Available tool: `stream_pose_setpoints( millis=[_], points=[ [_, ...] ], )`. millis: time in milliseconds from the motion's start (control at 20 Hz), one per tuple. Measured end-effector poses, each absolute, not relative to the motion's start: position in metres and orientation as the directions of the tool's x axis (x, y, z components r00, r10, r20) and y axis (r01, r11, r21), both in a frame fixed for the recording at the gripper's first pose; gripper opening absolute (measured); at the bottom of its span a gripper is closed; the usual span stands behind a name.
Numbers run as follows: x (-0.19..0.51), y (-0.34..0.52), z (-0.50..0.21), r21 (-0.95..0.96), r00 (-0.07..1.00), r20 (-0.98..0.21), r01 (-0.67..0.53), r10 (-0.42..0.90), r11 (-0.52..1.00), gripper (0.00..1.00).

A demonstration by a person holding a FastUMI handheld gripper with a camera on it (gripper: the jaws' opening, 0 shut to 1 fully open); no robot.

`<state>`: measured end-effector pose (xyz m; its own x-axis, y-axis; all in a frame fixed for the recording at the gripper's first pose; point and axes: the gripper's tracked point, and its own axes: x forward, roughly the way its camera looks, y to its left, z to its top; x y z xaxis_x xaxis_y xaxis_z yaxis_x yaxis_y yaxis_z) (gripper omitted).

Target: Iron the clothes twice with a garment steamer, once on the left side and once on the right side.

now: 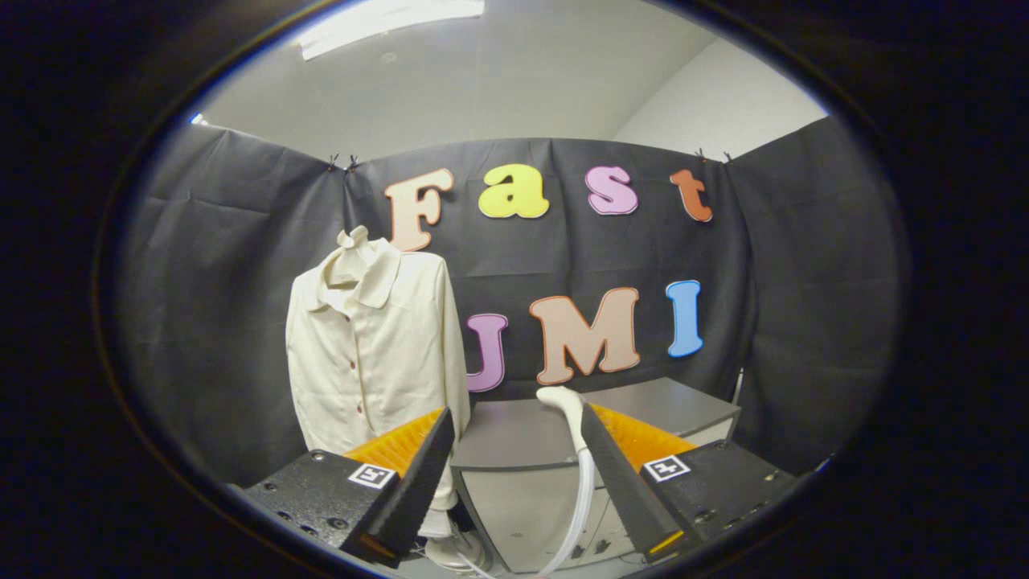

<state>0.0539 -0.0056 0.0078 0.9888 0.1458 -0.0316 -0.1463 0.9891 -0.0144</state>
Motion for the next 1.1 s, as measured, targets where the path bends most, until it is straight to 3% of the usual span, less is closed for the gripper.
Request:
stream_pose_setpoints(
  millis=[550, 1100],
  points=[
    [0.175, -0.030, -0.029, 0.002, 0.976, -0.155, -0.154, 0.152, 0.988, 0.97],
    [0.325, -0.080, -0.083, -0.007, 0.894, -0.439, -0.106, 0.092, 0.994, 0.97]
  ],
)
